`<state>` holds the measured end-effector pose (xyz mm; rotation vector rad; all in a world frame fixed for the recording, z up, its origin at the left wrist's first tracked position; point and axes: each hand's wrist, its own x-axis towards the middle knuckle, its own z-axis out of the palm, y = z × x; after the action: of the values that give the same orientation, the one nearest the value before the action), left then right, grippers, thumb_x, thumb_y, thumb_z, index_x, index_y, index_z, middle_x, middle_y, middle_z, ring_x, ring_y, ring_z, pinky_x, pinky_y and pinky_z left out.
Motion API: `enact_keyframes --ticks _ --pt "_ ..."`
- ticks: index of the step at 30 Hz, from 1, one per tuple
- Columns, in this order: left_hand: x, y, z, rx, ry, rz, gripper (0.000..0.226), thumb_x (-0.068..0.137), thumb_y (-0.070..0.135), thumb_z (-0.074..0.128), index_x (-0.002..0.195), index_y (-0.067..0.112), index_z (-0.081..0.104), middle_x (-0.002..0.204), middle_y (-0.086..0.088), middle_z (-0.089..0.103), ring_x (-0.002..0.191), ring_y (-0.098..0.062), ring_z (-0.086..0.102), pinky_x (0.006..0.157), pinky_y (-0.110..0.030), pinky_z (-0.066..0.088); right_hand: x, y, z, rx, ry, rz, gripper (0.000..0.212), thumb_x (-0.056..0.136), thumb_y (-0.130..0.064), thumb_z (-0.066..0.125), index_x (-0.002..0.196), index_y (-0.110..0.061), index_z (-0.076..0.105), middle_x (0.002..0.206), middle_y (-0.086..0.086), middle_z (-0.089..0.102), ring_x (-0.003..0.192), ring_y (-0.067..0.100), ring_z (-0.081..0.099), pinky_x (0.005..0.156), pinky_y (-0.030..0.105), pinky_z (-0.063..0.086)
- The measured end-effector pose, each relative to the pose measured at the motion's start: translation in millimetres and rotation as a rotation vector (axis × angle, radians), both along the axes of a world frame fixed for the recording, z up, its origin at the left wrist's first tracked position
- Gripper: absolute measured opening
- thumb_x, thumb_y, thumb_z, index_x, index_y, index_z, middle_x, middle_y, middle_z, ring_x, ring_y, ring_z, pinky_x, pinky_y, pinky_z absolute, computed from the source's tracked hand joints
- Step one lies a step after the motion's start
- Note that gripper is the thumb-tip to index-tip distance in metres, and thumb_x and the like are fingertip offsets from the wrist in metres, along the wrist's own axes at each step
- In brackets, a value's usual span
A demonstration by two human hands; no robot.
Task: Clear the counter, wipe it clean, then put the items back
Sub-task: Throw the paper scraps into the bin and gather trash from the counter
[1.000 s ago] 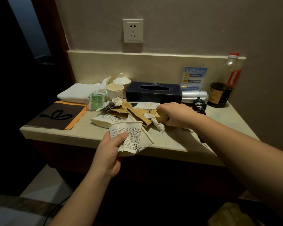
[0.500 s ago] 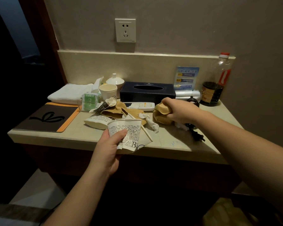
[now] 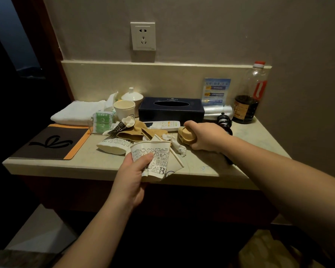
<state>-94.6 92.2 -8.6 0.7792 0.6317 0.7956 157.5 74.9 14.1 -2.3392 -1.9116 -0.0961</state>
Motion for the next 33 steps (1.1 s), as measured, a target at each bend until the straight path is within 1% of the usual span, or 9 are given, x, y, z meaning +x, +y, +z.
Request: enact_keyframes --ticks 6,11,14,18,21,26,28,31,33 --pt "-3 1 -1 -0.010 -0.005 -0.003 0.030 0.090 0.003 0.058 0.118 0.014 0.055 0.103 -0.015 0.073 0.094 -0.032 0.071 0.077 -0.052 0.057 -13 2 -11 0.064 -0.094 -0.020 0.051 0.084 -0.031 0.068 0.126 -0.024 0.041 0.104 0.001 0.064 0.083 0.016 0.053 0.067 0.028 0.042" --pt "-11 3 2 0.005 0.000 -0.007 0.034 0.089 0.005 0.060 0.121 0.013 0.055 0.102 -0.014 0.073 0.091 -0.031 0.072 0.073 -0.049 0.059 -12 3 1 0.024 -0.044 -0.047 0.053 0.083 -0.029 0.069 0.128 -0.025 0.041 0.110 0.002 0.063 0.092 0.019 0.057 0.071 0.028 0.043" --pt "-16 6 9 0.027 -0.008 -0.004 0.032 0.088 0.006 0.061 0.118 0.013 0.056 0.101 -0.013 0.074 0.090 -0.030 0.072 0.071 -0.047 0.059 -10 -1 30 0.186 0.208 -0.124 0.054 0.081 -0.022 0.072 0.127 -0.025 0.044 0.115 0.001 0.060 0.094 0.015 0.052 0.073 0.029 0.043" --pt "-16 14 21 0.090 -0.012 0.011 0.028 0.089 0.008 0.061 0.116 0.014 0.057 0.098 -0.011 0.074 0.085 -0.028 0.073 0.061 -0.046 0.060 -10 -19 63 0.455 0.537 -0.213 0.059 0.078 -0.018 0.072 0.130 -0.022 0.045 0.115 -0.001 0.057 0.102 0.019 0.056 0.081 0.034 0.053" --pt "-12 14 30 0.136 -0.021 -0.002 0.025 0.090 0.009 0.060 0.114 0.017 0.057 0.095 -0.008 0.075 0.084 -0.025 0.073 0.061 -0.041 0.061 -19 -44 67 0.632 0.780 -0.231 0.057 0.084 -0.017 0.069 0.134 -0.021 0.042 0.120 -0.002 0.054 0.109 0.017 0.054 0.084 0.029 0.051" --pt "6 -6 32 0.213 -0.038 -0.073 0.029 0.091 0.009 0.059 0.118 0.018 0.054 0.097 -0.007 0.075 0.089 -0.024 0.073 0.066 -0.040 0.061 -36 -109 43 0.876 1.183 -0.263 0.040 0.086 -0.010 0.065 0.115 -0.032 0.049 0.113 -0.004 0.060 0.109 0.018 0.059 0.095 0.039 0.050" --pt "18 -24 28 0.221 -0.039 -0.116 0.027 0.091 0.008 0.057 0.116 0.018 0.054 0.100 -0.009 0.074 0.090 -0.026 0.072 0.065 -0.038 0.060 -35 -138 23 0.963 1.301 -0.289 0.042 0.086 -0.006 0.063 0.119 -0.028 0.050 0.114 0.000 0.063 0.107 0.019 0.063 0.093 0.036 0.052" --pt "43 -57 18 0.241 -0.022 -0.191 0.029 0.091 0.006 0.056 0.119 0.012 0.052 0.107 -0.016 0.071 0.096 -0.031 0.070 0.073 -0.043 0.060 -27 -184 -10 1.086 1.438 -0.391 0.044 0.084 -0.001 0.064 0.120 -0.023 0.054 0.111 0.003 0.065 0.104 0.021 0.065 0.090 0.035 0.053" --pt "62 -82 8 0.249 0.001 -0.231 0.030 0.091 0.006 0.056 0.121 0.010 0.052 0.107 -0.017 0.071 0.096 -0.032 0.070 0.075 -0.043 0.060 -17 -217 -31 1.116 1.481 -0.471 0.046 0.078 -0.008 0.070 0.119 -0.023 0.056 0.112 0.006 0.066 0.106 0.024 0.065 0.092 0.039 0.052"
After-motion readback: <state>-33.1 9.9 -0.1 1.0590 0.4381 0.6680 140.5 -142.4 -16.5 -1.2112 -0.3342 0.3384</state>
